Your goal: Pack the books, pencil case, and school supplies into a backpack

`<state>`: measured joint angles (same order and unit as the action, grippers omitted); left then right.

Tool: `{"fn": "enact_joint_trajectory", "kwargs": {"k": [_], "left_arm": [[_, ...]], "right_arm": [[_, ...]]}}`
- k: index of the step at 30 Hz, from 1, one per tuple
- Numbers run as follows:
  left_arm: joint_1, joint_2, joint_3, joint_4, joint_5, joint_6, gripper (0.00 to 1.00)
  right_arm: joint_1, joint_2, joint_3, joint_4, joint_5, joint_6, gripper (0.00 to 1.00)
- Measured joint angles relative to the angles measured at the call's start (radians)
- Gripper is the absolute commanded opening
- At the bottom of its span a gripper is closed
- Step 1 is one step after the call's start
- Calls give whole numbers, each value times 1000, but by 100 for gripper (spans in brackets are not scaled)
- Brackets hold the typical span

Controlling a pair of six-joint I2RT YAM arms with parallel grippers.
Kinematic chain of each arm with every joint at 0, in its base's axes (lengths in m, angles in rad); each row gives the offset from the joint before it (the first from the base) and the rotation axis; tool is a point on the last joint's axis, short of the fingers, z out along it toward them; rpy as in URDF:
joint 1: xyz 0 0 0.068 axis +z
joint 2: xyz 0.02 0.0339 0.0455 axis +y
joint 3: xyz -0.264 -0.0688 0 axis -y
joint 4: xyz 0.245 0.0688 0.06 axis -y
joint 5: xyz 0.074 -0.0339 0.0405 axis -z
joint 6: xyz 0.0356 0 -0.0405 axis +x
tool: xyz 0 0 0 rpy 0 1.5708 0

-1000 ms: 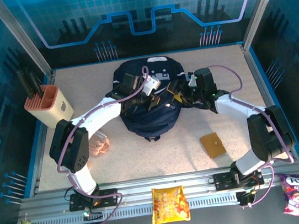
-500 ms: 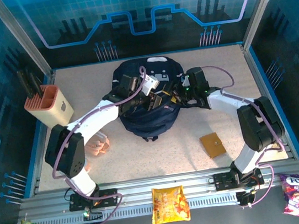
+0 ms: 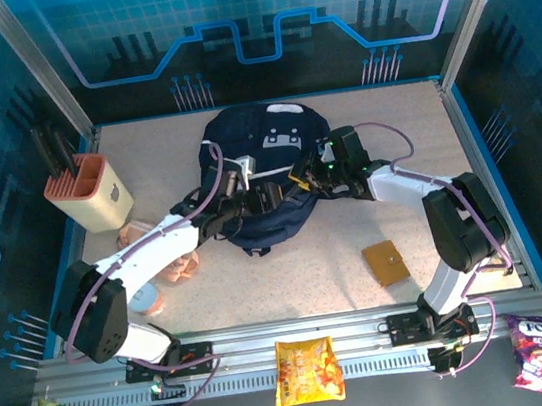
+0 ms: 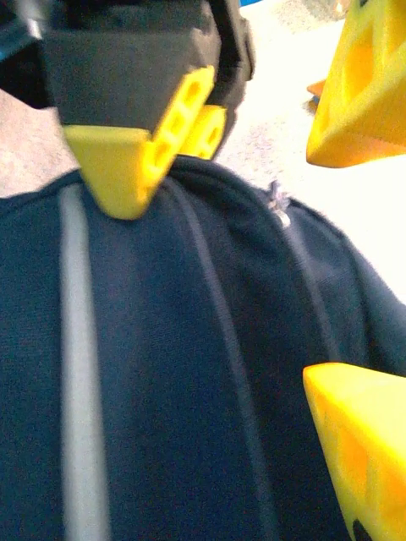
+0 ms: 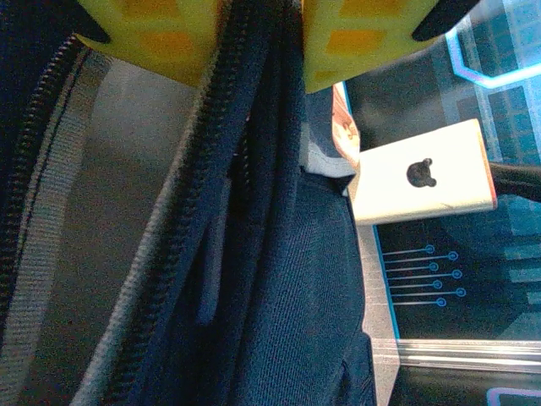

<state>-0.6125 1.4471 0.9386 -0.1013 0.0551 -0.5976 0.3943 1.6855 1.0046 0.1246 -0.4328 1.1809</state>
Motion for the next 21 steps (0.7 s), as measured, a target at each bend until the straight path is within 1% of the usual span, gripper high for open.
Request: {"fn": "enact_joint_trajectory", "kwargs": {"k": [5,8,11,15,21], "left_arm": [[-103,-47,-28,-20,-92,-112,64],[-143,-50,-28,-16,-140,-158,59],[-158,-39,-26,-17,-171,-193,55],[-159,27,3,-21,-194,-230,52],[-163,95,38,-21,-204,-253,52]], "right_arm": [[22,0,0,5,5,-11,23],[27,0,0,10,5,-14,23],[29,0,0,11,5,-16,23],[31,0,0,15,5,-19,23],[31,0,0,18,5,-22,23]]}}
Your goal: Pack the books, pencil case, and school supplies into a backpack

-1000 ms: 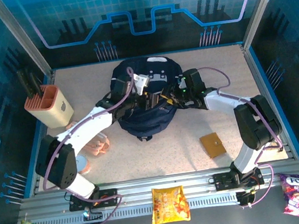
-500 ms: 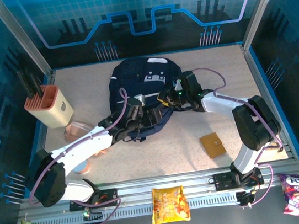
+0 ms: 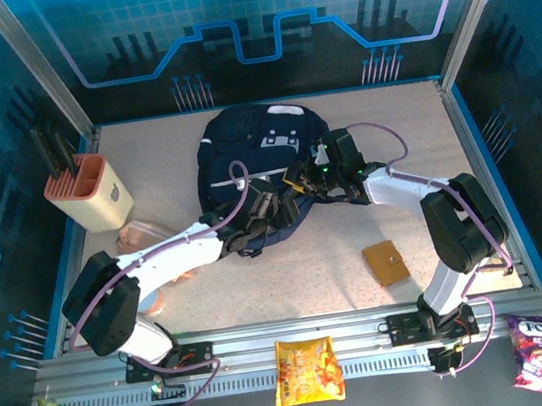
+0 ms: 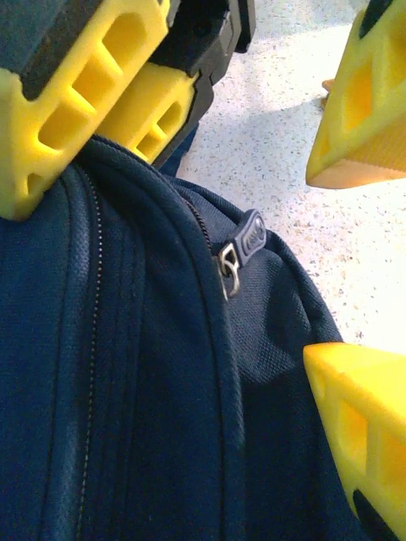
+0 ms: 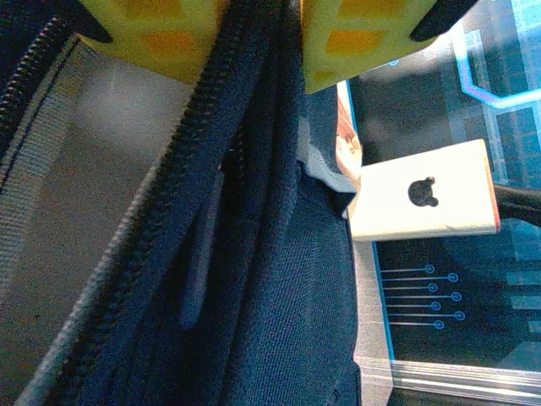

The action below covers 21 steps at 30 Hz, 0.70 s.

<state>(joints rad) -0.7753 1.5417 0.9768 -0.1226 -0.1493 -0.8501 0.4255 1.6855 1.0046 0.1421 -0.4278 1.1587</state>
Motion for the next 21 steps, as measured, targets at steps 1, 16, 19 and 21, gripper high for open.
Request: {"fn": "enact_joint_trajectory", "kwargs": {"k": [1,16,19,21], "left_arm": [[0,8,9,0,-5,-6,52],[-8,114,122,-63,-92,-27,35],[-10,114,122,-72,-105,-36,27],[-10,114,120,-76,-110,-39,23]], "right_arm": [[0,0,0,0,0,0,23],[4,0,0,8,-2,-8,23],[6,0,0,8,0,-11,23],[6,0,0,8,1,-14,22]]}}
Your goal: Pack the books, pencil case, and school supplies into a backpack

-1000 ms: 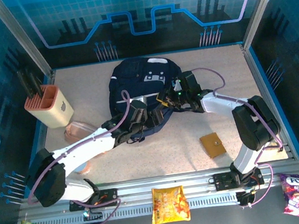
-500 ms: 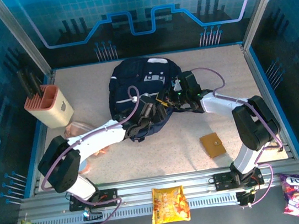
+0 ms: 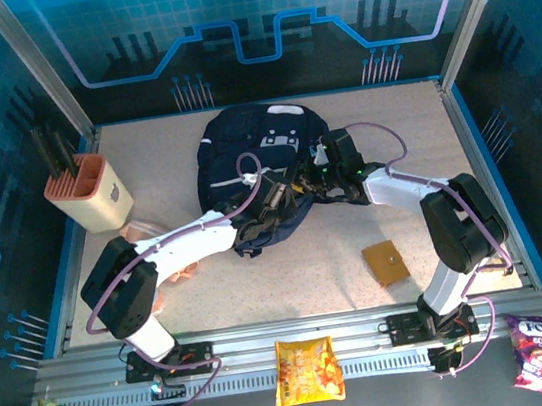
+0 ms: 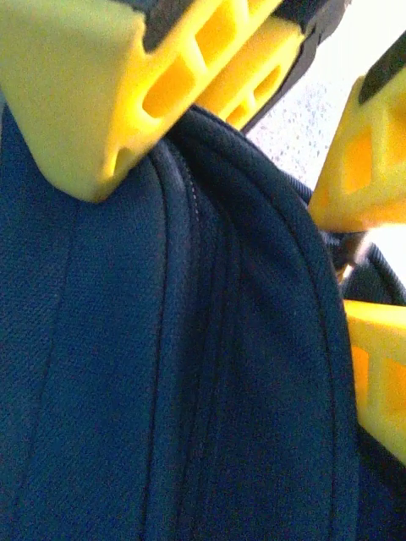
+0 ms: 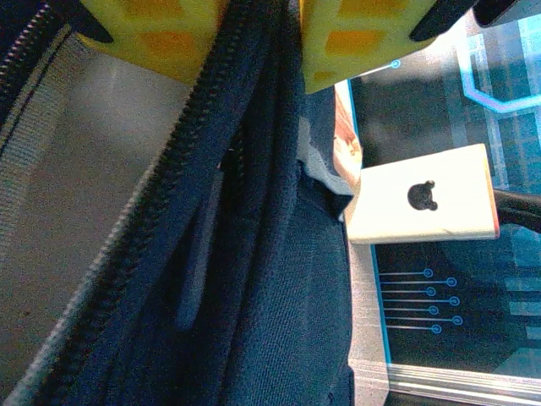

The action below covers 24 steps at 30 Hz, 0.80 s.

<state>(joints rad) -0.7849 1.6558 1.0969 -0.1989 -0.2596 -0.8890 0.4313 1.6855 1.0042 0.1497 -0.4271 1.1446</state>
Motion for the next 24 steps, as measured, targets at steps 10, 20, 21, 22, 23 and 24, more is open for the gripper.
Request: {"fn": "enact_joint_trajectory", "kwargs": {"k": [10,20,21,22,23,24], "left_arm": [[0,-67,-73,20,-1,6,14],[4,-73,-84,47,33,49,0],[6,-73,-84,46,35,54,0],[9,-73,-84,45,37,58,0],[11,-73,-84,42,40,61,0],[15,-75,-85,39,40,69,0]], "right_arm": [[0,0,0,-1,0,-5,22],[0,-1,-2,-1,4,-6,21],[0,-2,-3,-1,7,-8,20],[0,-4,-6,-1,9,-11,19],[0,-6,-9,0,12,-12,19],[-2,-8,-12,0,16,-14,18]]}}
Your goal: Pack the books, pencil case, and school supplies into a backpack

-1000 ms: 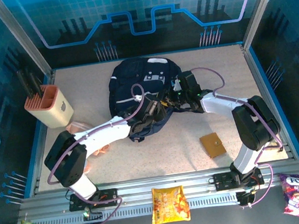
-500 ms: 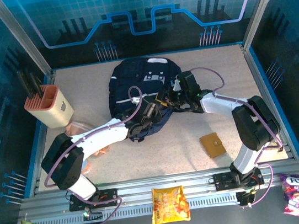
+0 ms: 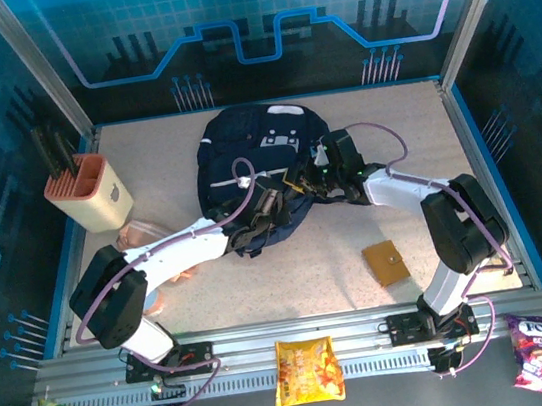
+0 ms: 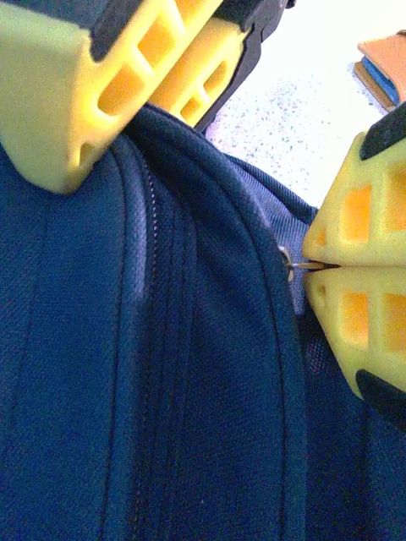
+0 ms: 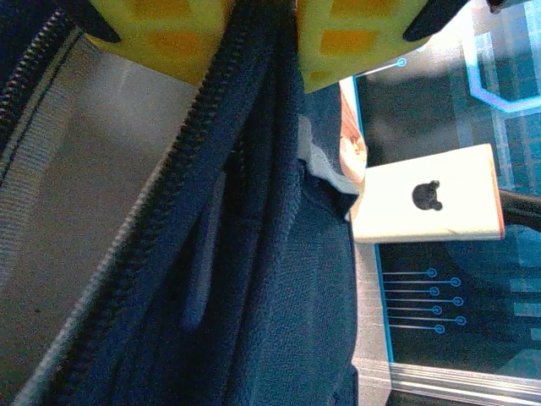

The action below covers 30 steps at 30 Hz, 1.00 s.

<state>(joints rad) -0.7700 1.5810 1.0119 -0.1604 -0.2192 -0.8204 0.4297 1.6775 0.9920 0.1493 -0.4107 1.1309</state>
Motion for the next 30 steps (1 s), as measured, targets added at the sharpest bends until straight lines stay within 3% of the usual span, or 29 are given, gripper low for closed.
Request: {"fn": "enact_joint_trajectory", "kwargs": {"k": [6,12,16,20,30], "left_arm": [[50,-81,-87,2,31,48,0],[162,-146,-159,-14,114,204,0],[196,-148,-166,-15,181,314,0],[198,-148,-165,-5,237,386,0],[82,-43,-33,11,264,462,0]], "right_arm": [[-19,-27,-47,34,5,-6,16],[-71,-71,-104,57,-10,-6,15],[-87,-108,-141,62,-9,-2,22],[-92,-141,-173,77,10,27,40],[-14,-272,-252,106,185,171,48]]}}
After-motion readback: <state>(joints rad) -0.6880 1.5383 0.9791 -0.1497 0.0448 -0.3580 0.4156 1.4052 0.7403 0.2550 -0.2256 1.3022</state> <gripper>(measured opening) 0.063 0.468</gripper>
